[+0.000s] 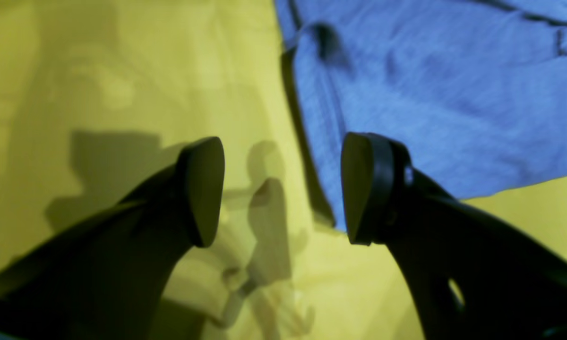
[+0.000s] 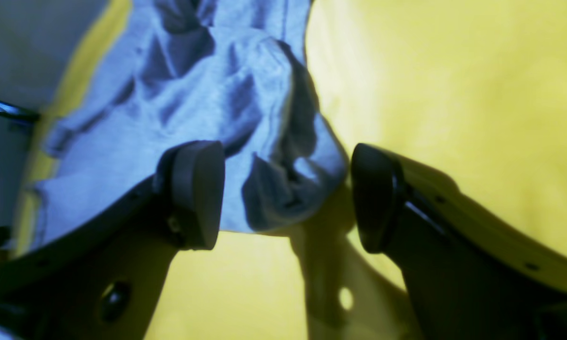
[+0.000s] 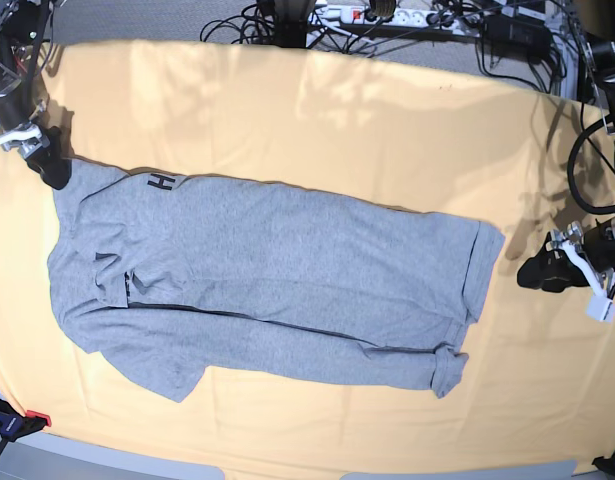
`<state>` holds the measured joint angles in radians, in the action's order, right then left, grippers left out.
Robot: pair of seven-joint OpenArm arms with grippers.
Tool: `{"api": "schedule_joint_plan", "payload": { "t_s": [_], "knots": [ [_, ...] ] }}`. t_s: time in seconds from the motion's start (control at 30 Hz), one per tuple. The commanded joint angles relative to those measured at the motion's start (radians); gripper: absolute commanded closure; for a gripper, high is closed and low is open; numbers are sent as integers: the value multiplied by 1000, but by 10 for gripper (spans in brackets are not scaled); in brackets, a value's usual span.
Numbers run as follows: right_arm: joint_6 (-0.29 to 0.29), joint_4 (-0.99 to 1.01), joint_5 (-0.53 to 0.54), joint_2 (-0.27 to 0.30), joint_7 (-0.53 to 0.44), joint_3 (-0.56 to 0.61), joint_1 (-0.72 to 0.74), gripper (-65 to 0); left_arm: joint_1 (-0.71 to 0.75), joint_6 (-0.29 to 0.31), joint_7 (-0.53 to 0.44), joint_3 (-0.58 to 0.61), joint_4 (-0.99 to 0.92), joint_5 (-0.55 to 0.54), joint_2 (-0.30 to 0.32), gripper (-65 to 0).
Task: Layout the t-shirt on the table in an organized manner, then fold the t-shirt properly
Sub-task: 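Open both grippers, release the shirt and move them aside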
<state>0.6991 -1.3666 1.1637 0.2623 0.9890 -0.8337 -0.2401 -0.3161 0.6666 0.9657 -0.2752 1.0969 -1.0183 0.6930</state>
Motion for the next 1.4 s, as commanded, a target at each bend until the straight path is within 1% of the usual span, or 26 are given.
{"api": "schedule_joint_plan", "payload": {
  "t_s": [0.0,0.1,0.13,0.17,0.2,0.23,0.3,0.33,0.47,0.53,0.63,0.83,0.87,0.93,1.0,1.17,1.3,1.37],
  "knots": [
    [-1,-5,-2,0,53,2,12,-437,-25,6,-22,-8,13,-19,24,-399],
    [-1,-5,0,-16,101,2,37,-436,-24,6,-21,-8,13,-19,24,-399],
    [-1,-5,0,-16,101,3,42,-430,-24,6,-21,-8,13,-19,24,-399],
    [-1,-5,0,-15,100,3,45,-408,-25,6,-21,-8,13,-19,24,-399],
    [-1,-5,-1,-13,102,2,50,-359,-25,6,-21,-8,13,-19,25,-399],
    [-1,-6,-1,-9,106,2,51,-278,-25,6,-21,-8,13,-20,25,-399],
    [-1,-14,0,5,117,2,52,-49,-25,6,-21,-8,14,-24,25,-399],
    [-1,-20,0,13,123,1,52,0,-25,6,-21,-8,14,-33,25,-399],
    [-1,-68,-2,44,135,-16,51,0,-25,6,-16,-8,14,-42,25,-399],
    [-1,-108,-42,54,138,-37,51,0,-25,6,-1,-8,14,-42,25,-399],
    [-1,-168,-104,56,138,-75,51,0,-24,6,14,-8,14,-42,25,-399],
    [-1,-194,-106,56,138,-82,46,0,-24,5,31,-8,14,-64,24,-399],
    [-1,-194,-105,56,138,-82,41,0,-20,-5,31,-8,13,-63,24,-399],
    [-1,-194,-105,54,138,-82,34,0,3,-56,30,-8,13,-63,22,-399],
    [-1,-194,-102,53,138,-82,32,0,32,-77,30,-8,13,-55,16,-399],
    [-1,-194,-68,54,138,-82,33,0,105,-76,23,-8,13,-43,-12,-404],
    [-1,-194,-68,54,138,-82,33,0,143,-76,-26,-8,13,7,-53,-406],
    [-1,-194,-67,54,138,-82,33,0,152,-76,-26,-8,13,23,-79,-406]
  ]
}}
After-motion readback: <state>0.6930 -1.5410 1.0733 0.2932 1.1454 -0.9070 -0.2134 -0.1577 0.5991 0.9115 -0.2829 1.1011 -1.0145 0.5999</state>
